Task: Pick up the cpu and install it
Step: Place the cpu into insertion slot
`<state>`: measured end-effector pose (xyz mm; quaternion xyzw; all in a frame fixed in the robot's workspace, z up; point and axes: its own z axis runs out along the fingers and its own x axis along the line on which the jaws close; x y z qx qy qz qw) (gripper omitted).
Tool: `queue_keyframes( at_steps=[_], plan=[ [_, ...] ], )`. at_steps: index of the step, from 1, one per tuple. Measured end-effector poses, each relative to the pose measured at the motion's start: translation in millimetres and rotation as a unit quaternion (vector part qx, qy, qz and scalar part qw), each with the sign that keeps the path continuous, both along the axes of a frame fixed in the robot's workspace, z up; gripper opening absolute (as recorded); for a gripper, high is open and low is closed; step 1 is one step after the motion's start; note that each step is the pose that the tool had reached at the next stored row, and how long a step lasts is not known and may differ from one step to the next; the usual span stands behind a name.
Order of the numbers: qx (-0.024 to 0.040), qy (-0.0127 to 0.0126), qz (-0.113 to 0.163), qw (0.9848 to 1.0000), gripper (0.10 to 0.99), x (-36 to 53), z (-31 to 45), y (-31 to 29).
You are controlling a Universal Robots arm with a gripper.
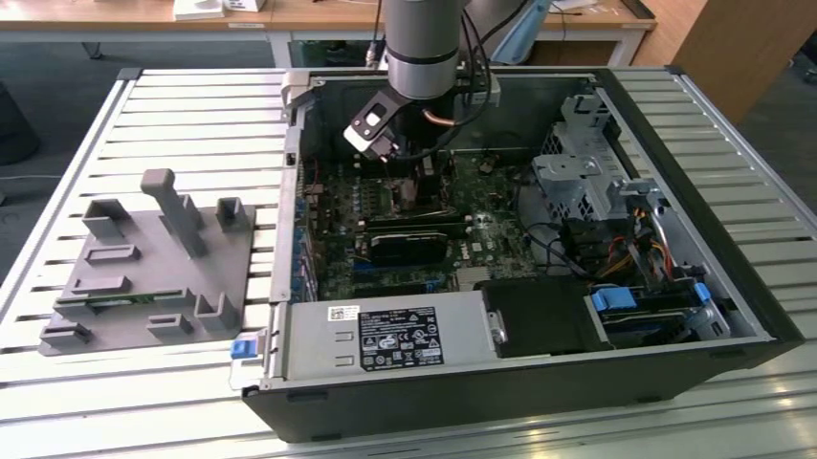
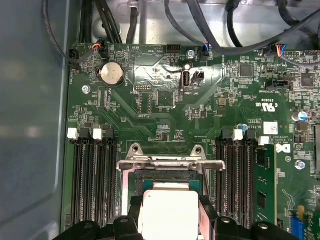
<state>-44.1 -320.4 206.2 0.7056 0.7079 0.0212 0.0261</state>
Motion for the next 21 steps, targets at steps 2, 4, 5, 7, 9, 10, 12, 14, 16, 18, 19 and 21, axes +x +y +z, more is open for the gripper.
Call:
queue_keyframes(
  at_steps=[2,4,5,7,9,10,12,14,16,18,19,21],
  plan=[
    [-0.0001,0.0000,0.000,1.0000,0.529,0.5,-1.7,0.4],
    [-0.0001,0.0000,0.000,1.0000,0.529,0.9,-3.4,0.9],
    [-0.0001,0.0000,-0.001,1.0000,0.529,1.0,-4.2,1.0],
    [0.0000,0.0000,-0.001,1.0000,0.529,1.0,-5.4,1.3],
    [0.0000,0.0000,-0.001,1.0000,0.529,1.0,-6.6,1.4],
    [0.0000,0.0000,-0.001,1.0000,0.529,1.0,-7.2,1.5],
    [0.0000,0.0000,-0.001,1.0000,0.529,1.0,-8.5,1.8],
    [-0.0001,0.0000,-0.001,1.0000,0.529,1.0,-9.7,2.1],
    [-0.0001,0.0000,-0.001,1.0000,0.529,1.0,-11.0,2.4],
    [-0.0001,0.0001,-0.001,1.0000,0.529,0.9,-11.5,2.4],
    [-0.0002,0.0001,-0.001,1.0000,0.529,0.9,-11.5,2.4],
    [-0.0002,0.0001,-0.001,1.0000,0.529,1.0,-11.7,2.4]
  ],
)
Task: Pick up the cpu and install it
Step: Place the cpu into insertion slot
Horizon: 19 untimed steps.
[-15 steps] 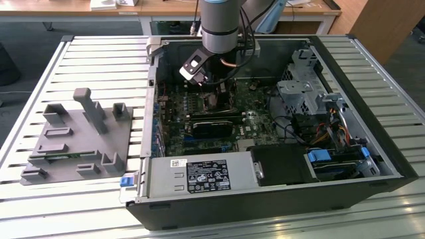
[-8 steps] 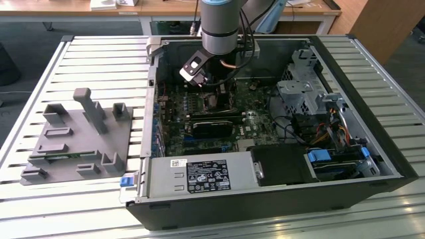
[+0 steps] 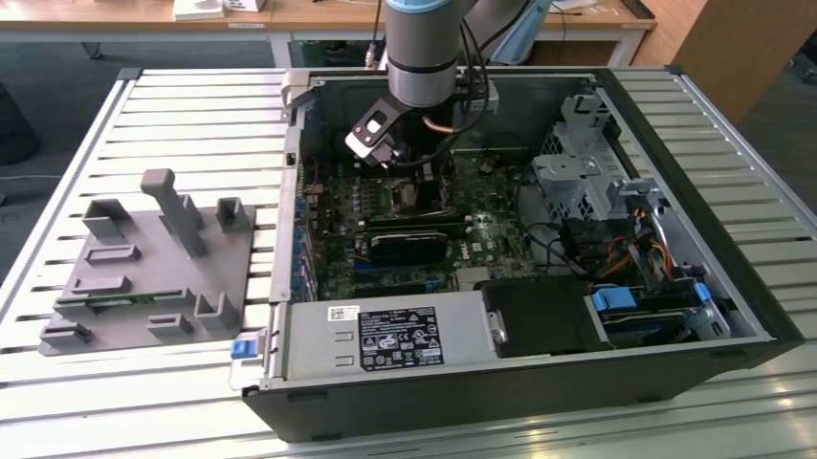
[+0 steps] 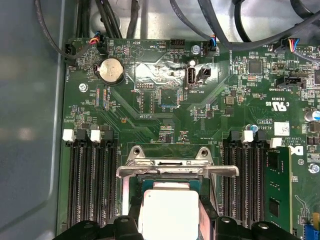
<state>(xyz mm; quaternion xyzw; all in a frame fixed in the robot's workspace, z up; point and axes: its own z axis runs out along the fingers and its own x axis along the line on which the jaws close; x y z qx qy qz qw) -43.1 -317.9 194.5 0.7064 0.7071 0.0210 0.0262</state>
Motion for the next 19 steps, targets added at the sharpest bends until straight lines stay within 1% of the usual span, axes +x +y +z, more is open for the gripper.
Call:
queue_keyframes(
  at_steps=[8,9,16,18,19],
  plan=[
    [0.0002,-0.0001,0.000,1.0000,0.541,0.0,-0.4,0.1],
    [0.0001,-0.0001,0.000,1.0000,0.604,0.0,-0.4,0.1],
    [0.0001,0.0000,0.000,1.0000,0.604,0.2,-0.1,0.0],
    [0.0001,0.0001,0.000,1.0000,0.604,0.2,2.0,0.0],
    [0.0001,0.0001,0.000,1.0000,0.604,0.2,4.4,0.0]
  ],
)
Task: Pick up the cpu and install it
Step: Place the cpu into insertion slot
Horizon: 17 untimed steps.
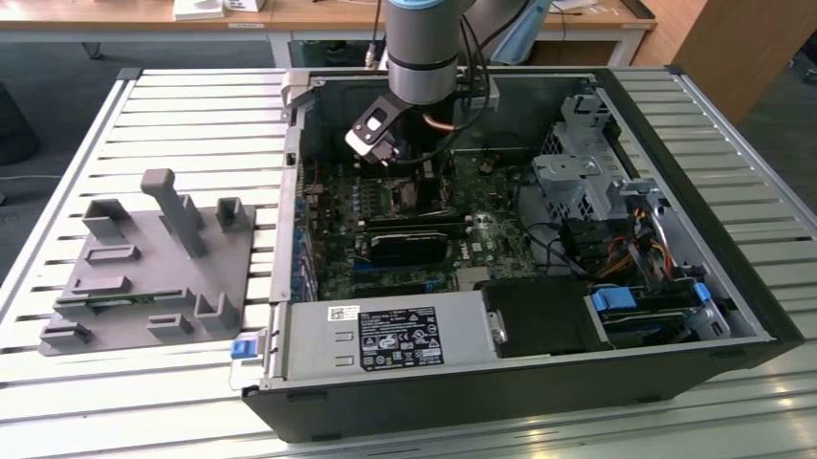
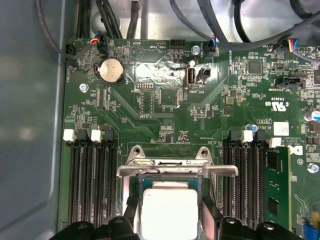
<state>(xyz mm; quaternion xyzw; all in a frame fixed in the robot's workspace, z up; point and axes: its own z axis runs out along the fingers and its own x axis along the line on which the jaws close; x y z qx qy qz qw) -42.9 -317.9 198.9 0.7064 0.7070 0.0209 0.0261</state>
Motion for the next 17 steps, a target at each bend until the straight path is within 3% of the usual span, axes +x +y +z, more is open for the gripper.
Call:
queue_keyframes(
  at_steps=[5,6,7,9,10,13,14,16,17],
  plan=[
    [0.0000,0.0002,0.000,1.0000,0.588,0.0,15.3,0.0],
    [0.0000,0.0005,0.000,1.0000,0.525,0.0,17.4,0.0],
    [0.0000,0.0007,0.000,1.0000,0.525,0.0,19.3,0.0],
    [0.0000,0.0013,0.000,1.0000,0.408,0.0,22.3,0.0],
    [0.0000,0.0016,0.000,1.0000,0.408,0.1,23.6,0.0],
    [0.0001,0.0022,0.000,1.0000,0.231,0.1,26.8,0.0],
    [0.0001,0.0024,0.000,1.0000,0.231,0.1,27.5,0.0],
    [0.0000,0.0027,0.000,1.0000,0.114,0.1,29.0,0.0],
    [0.0001,0.0028,0.000,1.0000,0.114,0.1,29.7,0.0]
  ],
)
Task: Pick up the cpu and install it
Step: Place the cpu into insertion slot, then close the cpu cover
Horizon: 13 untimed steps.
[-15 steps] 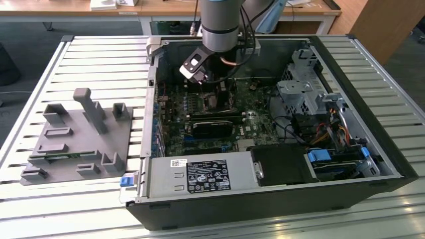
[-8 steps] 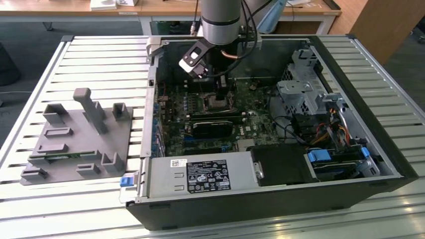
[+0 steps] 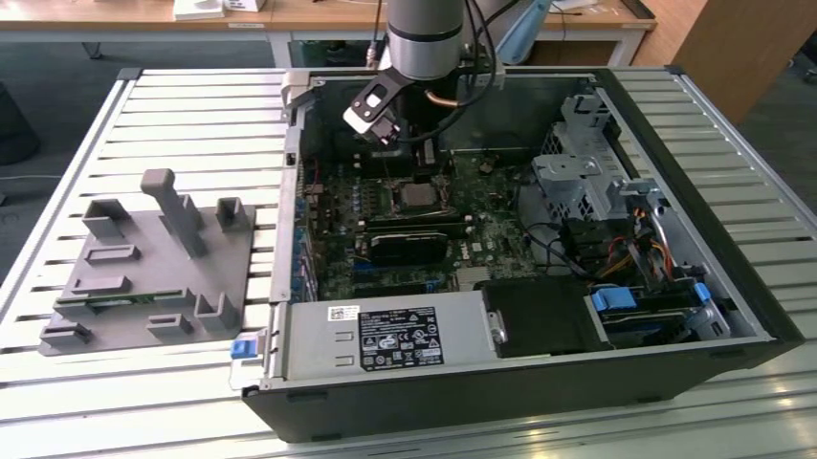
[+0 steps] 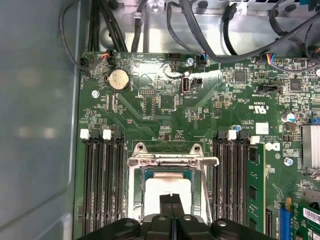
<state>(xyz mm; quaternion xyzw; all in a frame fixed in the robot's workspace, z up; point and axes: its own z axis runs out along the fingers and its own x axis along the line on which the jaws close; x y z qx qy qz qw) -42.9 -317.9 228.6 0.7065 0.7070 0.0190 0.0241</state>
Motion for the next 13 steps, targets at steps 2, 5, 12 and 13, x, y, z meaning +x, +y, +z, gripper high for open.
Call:
queue_keyframes(
  at_steps=[2,5,12,13],
  plan=[
    [-0.0001,0.0003,0.000,1.0000,0.106,0.0,1.1,0.0],
    [0.0001,0.0003,0.000,1.0000,0.106,0.0,1.6,0.0],
    [0.0000,0.0004,0.000,1.0000,0.106,0.0,2.3,0.0],
    [-0.0002,0.0005,0.000,1.0000,0.106,0.0,2.7,0.0]
  ],
)
